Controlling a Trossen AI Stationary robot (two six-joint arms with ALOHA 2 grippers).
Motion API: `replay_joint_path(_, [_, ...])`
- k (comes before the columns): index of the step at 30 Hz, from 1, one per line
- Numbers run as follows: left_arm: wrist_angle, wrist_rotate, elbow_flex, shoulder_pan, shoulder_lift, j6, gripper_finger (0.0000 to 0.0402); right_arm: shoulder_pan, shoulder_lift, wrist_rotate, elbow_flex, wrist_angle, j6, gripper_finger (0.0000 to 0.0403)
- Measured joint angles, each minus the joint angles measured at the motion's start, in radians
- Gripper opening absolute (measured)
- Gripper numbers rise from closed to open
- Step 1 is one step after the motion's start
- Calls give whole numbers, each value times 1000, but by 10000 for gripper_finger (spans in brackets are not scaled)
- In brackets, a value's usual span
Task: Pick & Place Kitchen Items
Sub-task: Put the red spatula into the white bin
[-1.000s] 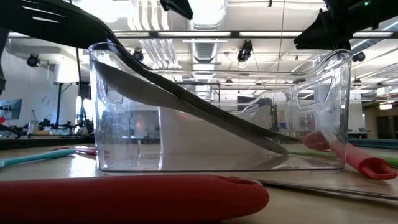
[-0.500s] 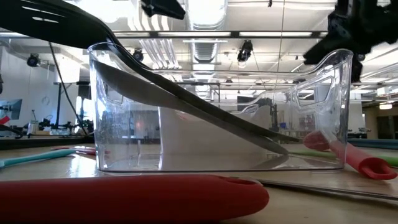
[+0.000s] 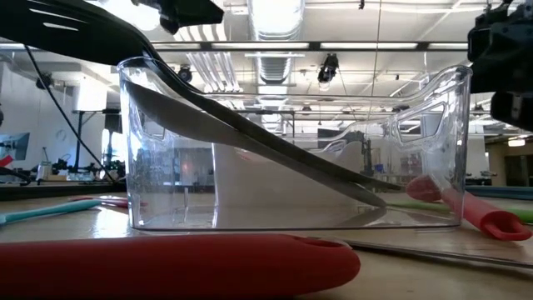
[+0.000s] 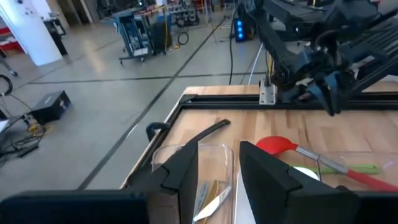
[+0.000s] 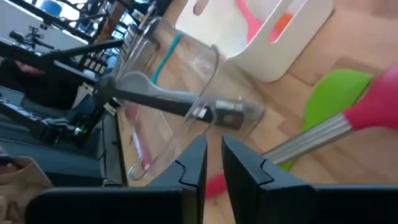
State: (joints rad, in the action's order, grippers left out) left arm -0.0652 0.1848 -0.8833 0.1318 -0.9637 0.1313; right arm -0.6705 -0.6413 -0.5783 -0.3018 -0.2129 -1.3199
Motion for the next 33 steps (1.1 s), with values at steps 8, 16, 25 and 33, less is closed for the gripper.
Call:
replay_joint_path(8, [-258, 40, 28, 4, 35, -189, 122, -60, -127, -80, -67, -29, -12, 42])
replay_joint_path(16, [-847, 74, -80, 9, 3, -361, 132, -53, -159, -81, -152, -230, -9, 43])
replay_joint_path(25, [-1114, 71, -83, 11, -78, -377, 214, -49, -126, -197, -207, -282, 97, 43])
replay_joint_path(33, [-1121, 51, -57, 25, -194, -323, 253, -49, -119, -211, -239, -283, 150, 43])
